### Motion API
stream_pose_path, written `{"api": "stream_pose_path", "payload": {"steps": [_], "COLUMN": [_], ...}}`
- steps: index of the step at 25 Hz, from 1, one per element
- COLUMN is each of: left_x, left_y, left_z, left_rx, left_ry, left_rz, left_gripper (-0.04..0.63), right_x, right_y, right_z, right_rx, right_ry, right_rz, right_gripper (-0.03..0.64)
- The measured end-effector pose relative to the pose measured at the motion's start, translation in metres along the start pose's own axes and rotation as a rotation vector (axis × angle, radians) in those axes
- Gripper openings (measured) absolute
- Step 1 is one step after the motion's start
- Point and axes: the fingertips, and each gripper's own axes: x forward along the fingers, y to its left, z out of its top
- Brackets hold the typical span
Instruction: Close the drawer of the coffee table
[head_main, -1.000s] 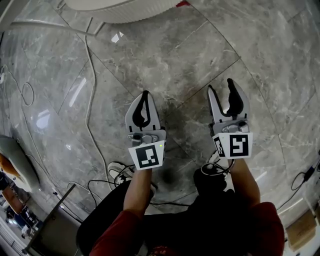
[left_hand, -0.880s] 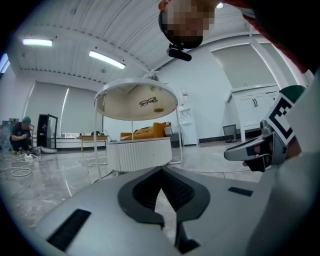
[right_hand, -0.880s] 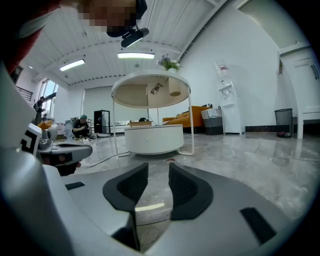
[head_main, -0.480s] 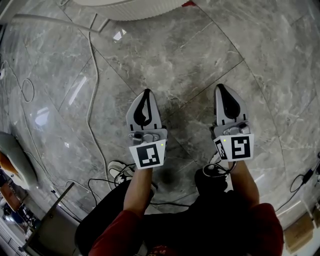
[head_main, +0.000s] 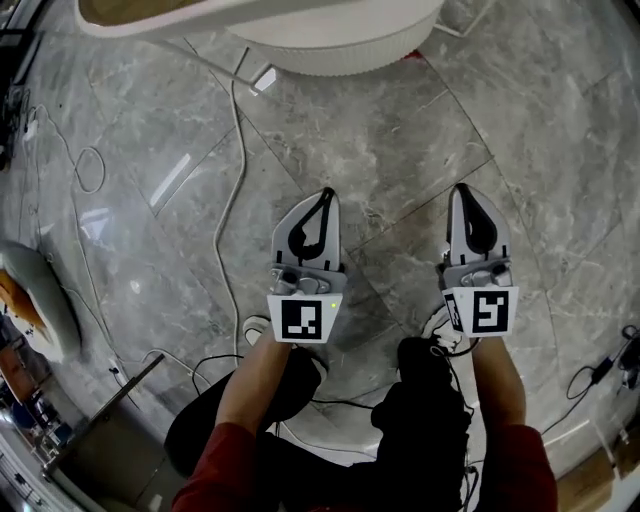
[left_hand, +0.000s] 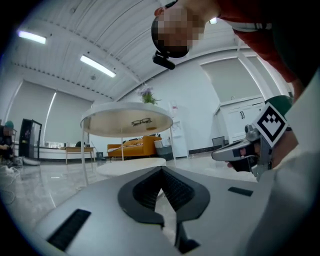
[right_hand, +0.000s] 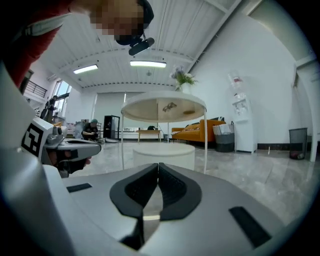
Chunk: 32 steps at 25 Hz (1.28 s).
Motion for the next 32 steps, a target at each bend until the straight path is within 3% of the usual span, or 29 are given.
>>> {"api": "stream_pose_path", "payload": {"steps": [5,10,14,17,19,22,27,32], "left_x": [-0.003,-0.022,-0.05,-0.057,-0.06,-0.083,-0.093,-0.109], "left_y": [0.046,0.064,0.077,0.087,0.093,0.101,0.137,0.167], "left_z": [0.132,0.298,0.415,0.494,0.535,0.585,0.672,0.736], "left_rx": [-0.044,0.04,-0.04,-0.024,-0.049,-0.159,-0.144,-0.065], "left_ry": [0.024,0.042,0.097,0.098,0.129,0.225,0.192,0.132], "left_rz": [-0.02,-0.049,-0.013,0.023,0.056,0.128,0.167,0.217], "left_gripper": [0.012,0.012,0.012,0.012,0.012,0.012,0.012,0.012], "right_x": [-0.015,-0.05,-0.077,-0.09,-0.099,-0.121,-0.14,-0.159], "right_y": [0.007,0.02,0.039,0.047,0.046,0.047,0.037,0.038], "right_z": [0.161,0.311,0.418,0.488,0.535,0.605,0.712,0.776], "right_rx": [0.018,0.035,0.088,0.119,0.144,0.172,0.14,0.033], "right_ry": [0.007,0.067,0.117,0.115,0.096,0.061,-0.073,-0.16], "right_rz": [0.014,0.039,0.048,0.05,0.042,0.025,-0.018,-0.056], "right_gripper": [0.021,0.023,0.023,0.023,0.023,0.023,0.023,0.023]}}
